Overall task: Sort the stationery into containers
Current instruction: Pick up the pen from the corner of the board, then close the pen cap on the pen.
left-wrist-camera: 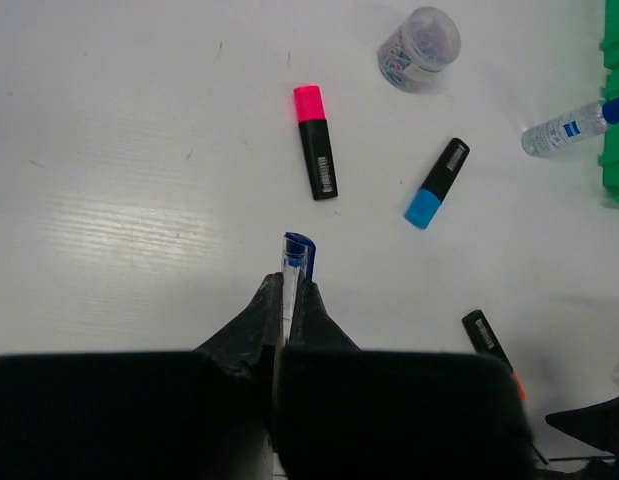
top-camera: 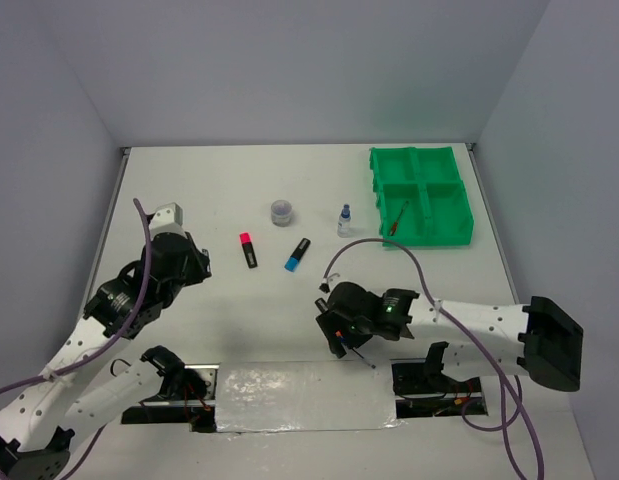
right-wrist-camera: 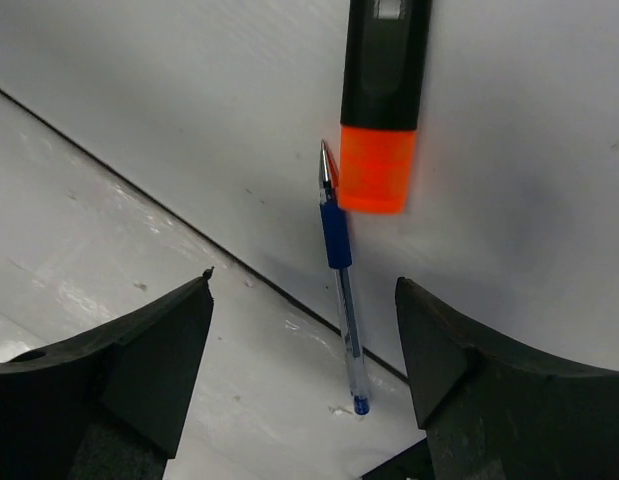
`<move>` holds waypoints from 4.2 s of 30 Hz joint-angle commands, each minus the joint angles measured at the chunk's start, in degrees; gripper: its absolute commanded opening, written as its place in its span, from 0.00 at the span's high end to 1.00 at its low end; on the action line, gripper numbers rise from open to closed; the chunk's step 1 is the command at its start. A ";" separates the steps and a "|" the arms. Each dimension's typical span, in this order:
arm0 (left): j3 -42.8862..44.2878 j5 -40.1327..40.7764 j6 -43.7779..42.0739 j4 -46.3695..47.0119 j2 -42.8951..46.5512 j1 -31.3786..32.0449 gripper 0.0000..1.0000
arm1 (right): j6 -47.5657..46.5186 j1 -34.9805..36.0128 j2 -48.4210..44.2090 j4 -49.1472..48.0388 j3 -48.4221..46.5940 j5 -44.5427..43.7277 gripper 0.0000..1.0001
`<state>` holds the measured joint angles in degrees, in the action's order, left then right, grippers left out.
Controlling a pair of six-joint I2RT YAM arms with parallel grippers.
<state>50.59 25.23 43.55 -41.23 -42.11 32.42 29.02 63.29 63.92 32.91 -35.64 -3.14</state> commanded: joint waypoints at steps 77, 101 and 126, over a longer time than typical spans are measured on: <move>-10.95 -31.47 22.46 30.95 19.70 -0.08 1.00 | 7.72 8.79 1.38 -54.97 -9.10 4.89 1.00; -12.36 -34.20 22.63 32.44 20.13 -0.08 1.00 | 7.90 5.54 2.26 -55.32 -9.63 6.74 1.00; -14.11 -34.46 22.37 34.20 19.78 -0.08 1.00 | 8.69 4.74 0.50 -56.63 -9.71 6.12 1.00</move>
<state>36.32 -7.86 66.24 -10.66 -22.15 32.27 37.63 68.34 66.35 -20.21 -42.87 3.68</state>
